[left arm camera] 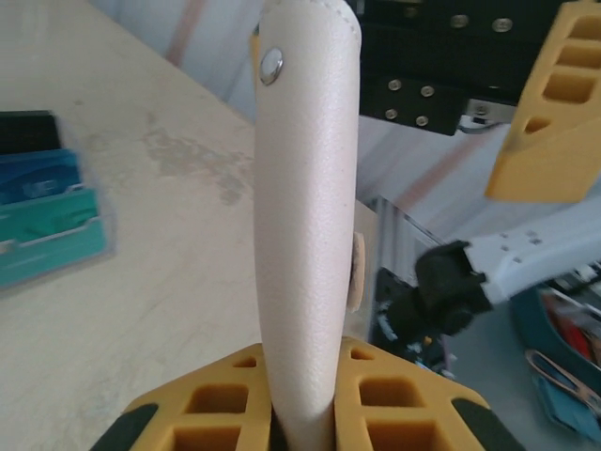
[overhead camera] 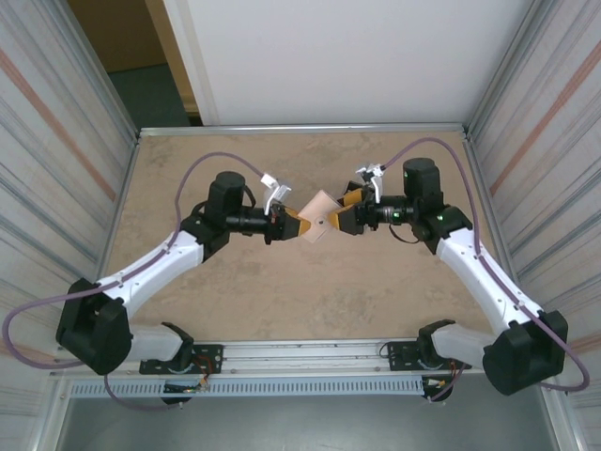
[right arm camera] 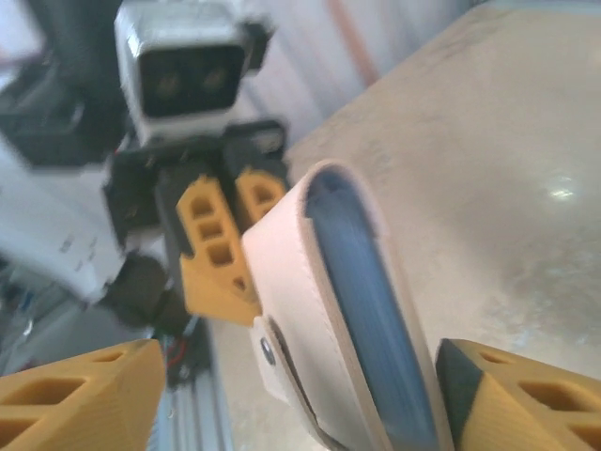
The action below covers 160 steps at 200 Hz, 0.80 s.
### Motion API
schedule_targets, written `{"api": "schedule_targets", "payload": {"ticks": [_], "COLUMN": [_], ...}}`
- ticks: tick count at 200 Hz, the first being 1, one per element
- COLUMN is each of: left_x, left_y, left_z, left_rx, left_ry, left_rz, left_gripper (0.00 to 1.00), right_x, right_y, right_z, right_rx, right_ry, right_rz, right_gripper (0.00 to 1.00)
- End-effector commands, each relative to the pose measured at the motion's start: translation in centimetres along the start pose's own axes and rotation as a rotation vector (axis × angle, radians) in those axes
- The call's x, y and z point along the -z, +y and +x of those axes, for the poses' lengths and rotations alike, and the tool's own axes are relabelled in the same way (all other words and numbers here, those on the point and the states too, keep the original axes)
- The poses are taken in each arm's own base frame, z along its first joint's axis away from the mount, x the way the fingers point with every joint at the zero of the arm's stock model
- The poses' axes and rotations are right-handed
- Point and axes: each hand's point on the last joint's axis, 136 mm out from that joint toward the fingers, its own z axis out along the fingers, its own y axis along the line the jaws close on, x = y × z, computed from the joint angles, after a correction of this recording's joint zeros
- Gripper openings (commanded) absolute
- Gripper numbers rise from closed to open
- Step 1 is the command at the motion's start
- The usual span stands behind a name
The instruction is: Take the credit cards out of the card holder
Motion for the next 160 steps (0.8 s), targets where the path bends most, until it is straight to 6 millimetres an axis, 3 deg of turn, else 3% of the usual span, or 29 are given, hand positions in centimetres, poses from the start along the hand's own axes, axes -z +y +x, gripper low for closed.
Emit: {"api": "schedule_targets", "payload": {"ticks": [1, 24, 51, 80, 160], "left_x": [1.7, 2.1, 2.4, 2.1, 1.6], "left_y": [0.3, 1.0, 1.2, 1.2, 2.2], "left_z": [-3.7, -3.7, -4.1, -3.9, -3.4], "left_rx": [-0.045, -0.034, -0.010, 0.016, 0.085], "left_ry": [-0.214, -0.281, -0.329, -0.327, -0.329], "left_rz": [-0.111, -0.168, -0.177, -0.156, -0.165], "left_gripper": [0.00, 0.00, 0.00, 0.00, 0.00], "right_x": [0.7, 0.3, -0.5, -2.2, -5.6], "right_y": [-1.7, -1.9, -3.3, -3.8, -1.5], "right_z": [-3.7, -4.2, -3.5, -3.4, -4.4], "right_rx": [-0.161, -0.268, -0.339, -0.377, -0.308], "right_ry": [-0.241, -0.373, -0.428, -0.447, -0.392], "right_rz": [0.146, 0.168, 0.249, 0.180, 0.019], "right_gripper": [0.87, 0.97, 0.99, 0.99, 0.82]}}
